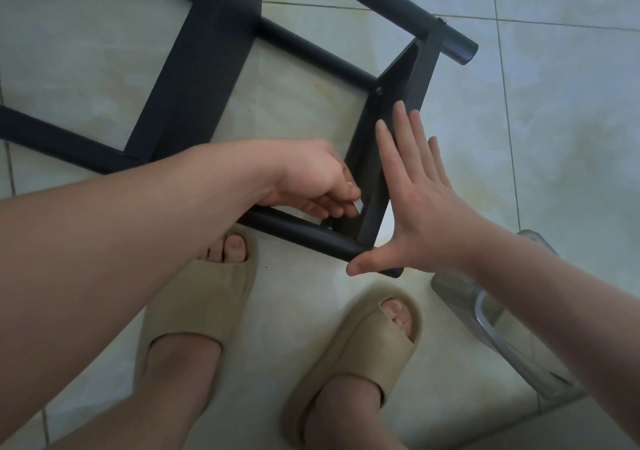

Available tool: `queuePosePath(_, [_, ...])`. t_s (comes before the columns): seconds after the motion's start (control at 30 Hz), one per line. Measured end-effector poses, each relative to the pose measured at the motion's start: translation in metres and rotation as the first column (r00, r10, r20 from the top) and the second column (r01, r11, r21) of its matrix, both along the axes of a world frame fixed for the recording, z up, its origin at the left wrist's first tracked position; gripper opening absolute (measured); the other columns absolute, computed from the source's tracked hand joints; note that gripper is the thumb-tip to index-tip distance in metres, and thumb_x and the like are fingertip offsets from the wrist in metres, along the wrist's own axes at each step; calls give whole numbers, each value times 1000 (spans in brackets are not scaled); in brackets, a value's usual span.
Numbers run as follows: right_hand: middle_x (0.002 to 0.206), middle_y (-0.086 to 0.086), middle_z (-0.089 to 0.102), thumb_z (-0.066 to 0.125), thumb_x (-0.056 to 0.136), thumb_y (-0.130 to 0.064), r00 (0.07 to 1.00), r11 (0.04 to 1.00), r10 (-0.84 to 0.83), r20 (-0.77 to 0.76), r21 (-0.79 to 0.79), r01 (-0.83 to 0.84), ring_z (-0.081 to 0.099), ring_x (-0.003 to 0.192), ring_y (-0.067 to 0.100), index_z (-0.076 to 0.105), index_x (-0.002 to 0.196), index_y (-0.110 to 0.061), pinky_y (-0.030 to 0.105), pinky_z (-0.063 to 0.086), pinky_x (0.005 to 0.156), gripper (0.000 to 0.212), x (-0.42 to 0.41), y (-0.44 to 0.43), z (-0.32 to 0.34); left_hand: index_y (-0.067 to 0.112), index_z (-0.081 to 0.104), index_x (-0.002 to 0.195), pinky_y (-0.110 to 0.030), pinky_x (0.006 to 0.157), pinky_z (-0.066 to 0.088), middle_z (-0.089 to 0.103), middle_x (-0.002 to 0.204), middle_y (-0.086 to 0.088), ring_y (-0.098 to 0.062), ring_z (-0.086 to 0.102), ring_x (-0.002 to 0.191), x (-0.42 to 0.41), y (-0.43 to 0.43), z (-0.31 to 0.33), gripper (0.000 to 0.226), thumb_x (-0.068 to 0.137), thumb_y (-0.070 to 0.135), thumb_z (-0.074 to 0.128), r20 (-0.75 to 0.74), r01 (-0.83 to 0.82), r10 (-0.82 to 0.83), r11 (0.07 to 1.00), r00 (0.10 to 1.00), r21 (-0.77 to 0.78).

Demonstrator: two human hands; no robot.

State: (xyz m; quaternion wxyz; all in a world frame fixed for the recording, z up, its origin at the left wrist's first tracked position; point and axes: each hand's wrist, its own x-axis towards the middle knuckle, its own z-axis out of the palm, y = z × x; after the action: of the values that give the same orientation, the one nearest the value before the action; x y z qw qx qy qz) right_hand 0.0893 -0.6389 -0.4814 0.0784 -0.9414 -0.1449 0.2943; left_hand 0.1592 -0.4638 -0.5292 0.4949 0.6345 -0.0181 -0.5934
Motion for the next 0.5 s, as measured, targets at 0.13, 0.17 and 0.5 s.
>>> queuePosePath(0.13, [160, 3, -40, 51, 49, -101, 1000, 1000, -1, 1, -2, 1, -40, 146, 21, -23, 157, -12, 44, -17, 120, 159, 0, 0, 1, 14, 66, 87, -25, 69, 52, 76, 76, 1, -7, 64, 65, 2, 1, 1, 13, 99, 14, 60, 53, 54, -54, 999, 997, -1])
queuePosePath(0.17, [160, 3, -40, 51, 49, -101, 1000, 1000, -2, -1, -1, 2, -40, 146, 21, -23, 157, -12, 43, -18, 120, 159, 0, 0, 1, 14, 66, 87, -25, 69, 52, 76, 76, 1, -7, 64, 65, 2, 2, 2, 14, 99, 14, 60, 71, 65, -65, 998, 995, 0])
queuePosePath(0.5, [161, 3, -39, 54, 49, -100, 1000, 1000, -6, -1, 2, 6, -39, 147, 22, -23, 158, -13, 44, -17, 120, 159, 0, 0, 0, 16, 67, 83, -24, 70, 52, 75, 74, 4, -8, 64, 72, 4, 9, 4, 18, 99, 12, 59, 197, 191, -196, 981, 961, 44])
